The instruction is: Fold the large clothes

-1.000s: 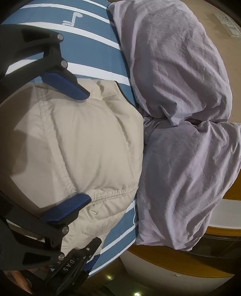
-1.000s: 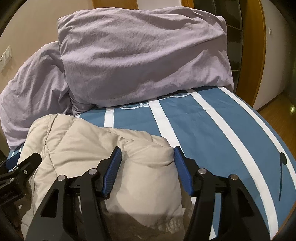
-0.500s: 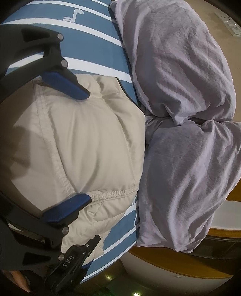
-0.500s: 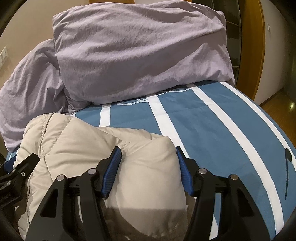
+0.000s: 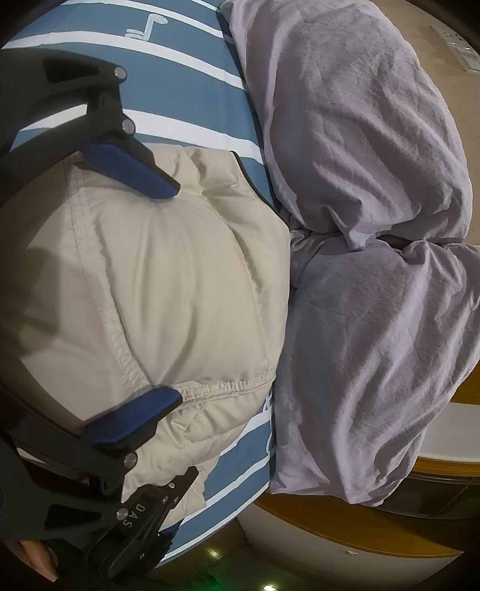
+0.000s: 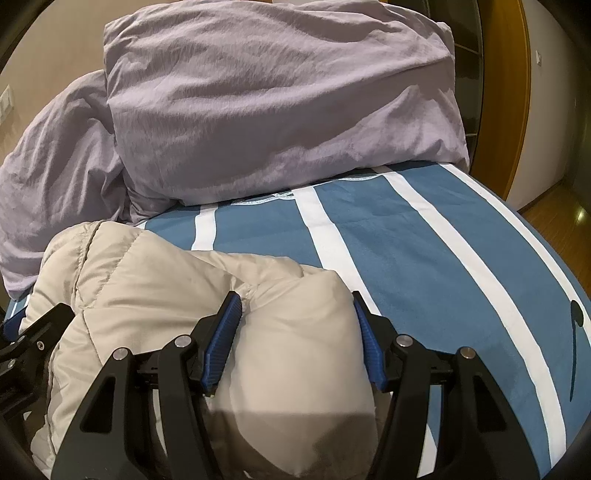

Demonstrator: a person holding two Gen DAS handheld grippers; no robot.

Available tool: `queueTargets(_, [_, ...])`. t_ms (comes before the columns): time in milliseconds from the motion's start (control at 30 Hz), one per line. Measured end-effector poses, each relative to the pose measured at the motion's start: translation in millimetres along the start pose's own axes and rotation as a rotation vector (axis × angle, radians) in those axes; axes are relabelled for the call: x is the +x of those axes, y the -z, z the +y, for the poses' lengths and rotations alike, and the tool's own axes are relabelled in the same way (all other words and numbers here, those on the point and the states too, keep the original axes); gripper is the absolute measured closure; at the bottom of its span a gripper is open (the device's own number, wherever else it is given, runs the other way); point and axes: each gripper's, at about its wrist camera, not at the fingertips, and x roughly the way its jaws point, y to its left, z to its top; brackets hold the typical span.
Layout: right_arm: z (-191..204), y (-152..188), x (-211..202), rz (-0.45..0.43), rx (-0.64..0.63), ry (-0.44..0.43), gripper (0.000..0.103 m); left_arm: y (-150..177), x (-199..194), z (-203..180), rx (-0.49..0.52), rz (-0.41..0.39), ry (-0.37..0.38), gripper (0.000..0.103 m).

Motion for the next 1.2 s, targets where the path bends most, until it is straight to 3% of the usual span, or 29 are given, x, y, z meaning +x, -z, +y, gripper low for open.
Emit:
queueTargets(167, [-2.6,-6.2,-2.0,0.053,0.006,-0.001,0.034,-4.1,-10.6,5.5,0.006,0.034,0.002,0.002])
queueTargets(300, [-20.9,-11.1,-13.1,0.107,0.075,-0.073,0.018,-1.2,-30.1,20.6,-0.044,0.048,0.026,0.002])
queueTargets(567, [-58.6,-7.5,-31.2,0.210,0.211,-0.224,0.011,11.6,-59.3,46.5,-0.103,0.085,0.018,0.002])
queueTargets(700, [-65.8,-1.2,-33.3,0.273,0.250,-0.281,0.002,19.6,-63.4,58.4,-0.147,0.133,0.045,0.002])
queueTargets(1000, [-84.1,20.9,-13.4,0.449,0.421,-0.431,0.001,26.8,-52.5,71.8,-0.228,0.222,0.134,0.002])
queueTargets(1200, [-81.0,24.2,-0.4,0.515,0.450,-0.494,0.001,27.1,-39.6,79.0,-0.277,0.261,0.198,0.002])
